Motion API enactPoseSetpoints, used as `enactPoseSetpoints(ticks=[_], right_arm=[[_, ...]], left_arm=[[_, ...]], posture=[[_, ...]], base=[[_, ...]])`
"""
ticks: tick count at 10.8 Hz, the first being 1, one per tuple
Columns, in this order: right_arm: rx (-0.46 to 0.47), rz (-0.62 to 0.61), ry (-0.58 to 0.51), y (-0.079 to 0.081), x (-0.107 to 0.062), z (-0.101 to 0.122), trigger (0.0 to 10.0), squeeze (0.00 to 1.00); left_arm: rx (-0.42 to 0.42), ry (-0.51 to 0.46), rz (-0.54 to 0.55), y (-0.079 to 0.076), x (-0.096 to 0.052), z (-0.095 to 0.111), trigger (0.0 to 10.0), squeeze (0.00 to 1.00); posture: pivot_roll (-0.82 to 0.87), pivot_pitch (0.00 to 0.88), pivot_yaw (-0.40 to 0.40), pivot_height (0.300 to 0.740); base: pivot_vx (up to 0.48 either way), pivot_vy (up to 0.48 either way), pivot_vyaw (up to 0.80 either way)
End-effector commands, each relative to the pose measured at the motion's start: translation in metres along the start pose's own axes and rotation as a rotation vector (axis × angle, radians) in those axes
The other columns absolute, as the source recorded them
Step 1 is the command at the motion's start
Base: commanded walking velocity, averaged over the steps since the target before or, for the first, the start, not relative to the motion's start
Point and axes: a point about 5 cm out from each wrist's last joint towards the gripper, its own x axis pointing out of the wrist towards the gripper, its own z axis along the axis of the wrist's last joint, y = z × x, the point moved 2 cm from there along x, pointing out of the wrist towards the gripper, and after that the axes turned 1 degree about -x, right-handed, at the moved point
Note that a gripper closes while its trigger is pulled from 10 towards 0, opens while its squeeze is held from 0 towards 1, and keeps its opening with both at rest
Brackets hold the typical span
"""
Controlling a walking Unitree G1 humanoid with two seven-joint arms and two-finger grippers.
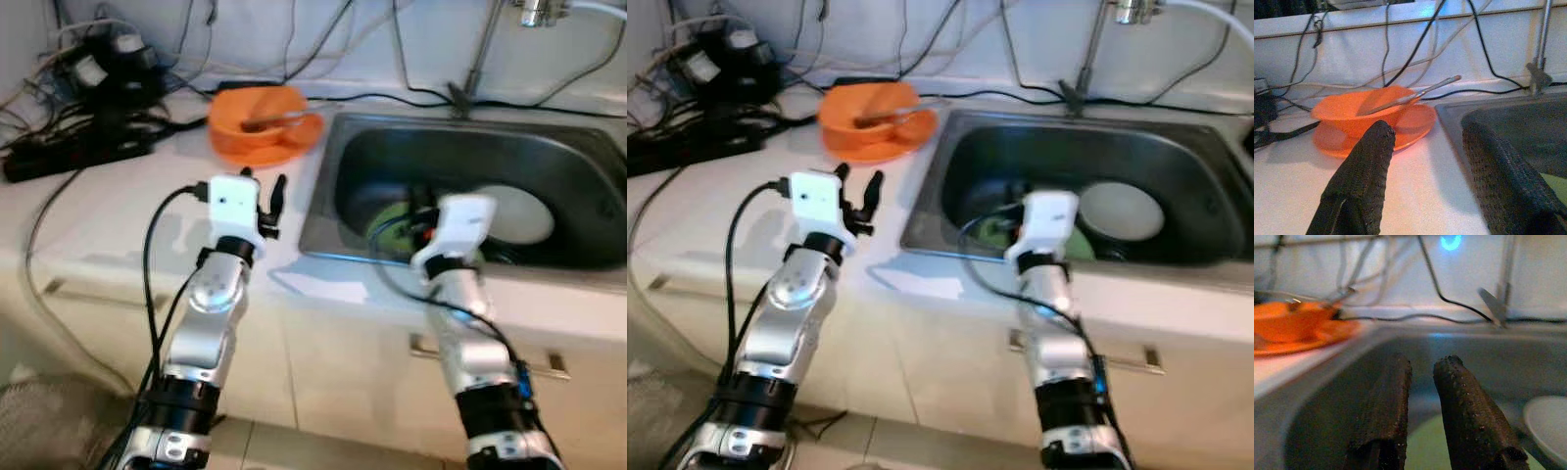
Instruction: Kitchen organization
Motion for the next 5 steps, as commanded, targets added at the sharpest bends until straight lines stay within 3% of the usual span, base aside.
enactPoseSetpoints(ticks=[1,5], right_arm=[[-0.012,-0.006,0.011,-0.0013,0.0016,-0.0004,10.0,0.0],[-0.007,-0.025,0.008,-0.0002,0.0012,0.0006,10.0,0.0]], left_arm=[[0.005,-0.014,0.0,-0.0018,0.003,0.0033,10.0,0.0],[0.012,-0.004,-0.007,-0.0029,0.002,0.0014,10.0,0.0]], posture=[[0.04,0.0,0.061,0.74],[0.05,0.0,0.068,0.74]], base=[[0.0,0.251,-0.79],[0.0,0.254,0.0]])
